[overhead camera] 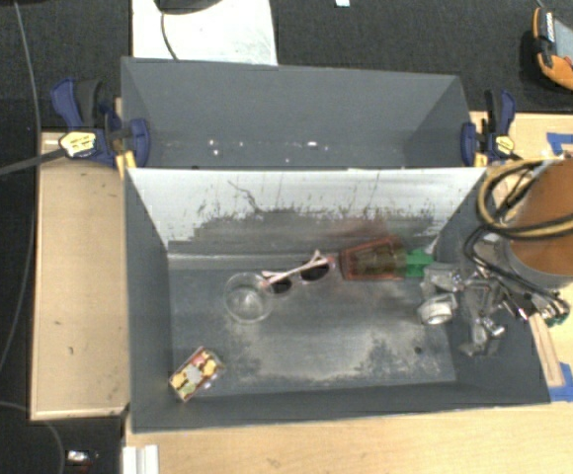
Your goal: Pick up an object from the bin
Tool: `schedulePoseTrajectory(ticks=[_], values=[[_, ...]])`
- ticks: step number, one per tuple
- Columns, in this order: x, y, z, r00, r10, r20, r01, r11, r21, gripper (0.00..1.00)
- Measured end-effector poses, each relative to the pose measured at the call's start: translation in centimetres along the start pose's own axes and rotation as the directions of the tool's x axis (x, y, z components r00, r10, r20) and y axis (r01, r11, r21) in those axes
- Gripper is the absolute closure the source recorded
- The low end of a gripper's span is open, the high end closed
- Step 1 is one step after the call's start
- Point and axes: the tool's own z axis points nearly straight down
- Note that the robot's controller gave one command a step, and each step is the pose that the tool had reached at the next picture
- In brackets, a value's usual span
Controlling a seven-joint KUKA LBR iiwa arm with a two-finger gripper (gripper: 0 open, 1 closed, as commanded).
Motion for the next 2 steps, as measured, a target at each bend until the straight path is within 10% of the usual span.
schedulePoseTrajectory(ticks=[2], values=[[0.9, -1.2, 3.0, 0.999, 0.038, -0.002, -0.038, 0.999, -0.002, 0.00]])
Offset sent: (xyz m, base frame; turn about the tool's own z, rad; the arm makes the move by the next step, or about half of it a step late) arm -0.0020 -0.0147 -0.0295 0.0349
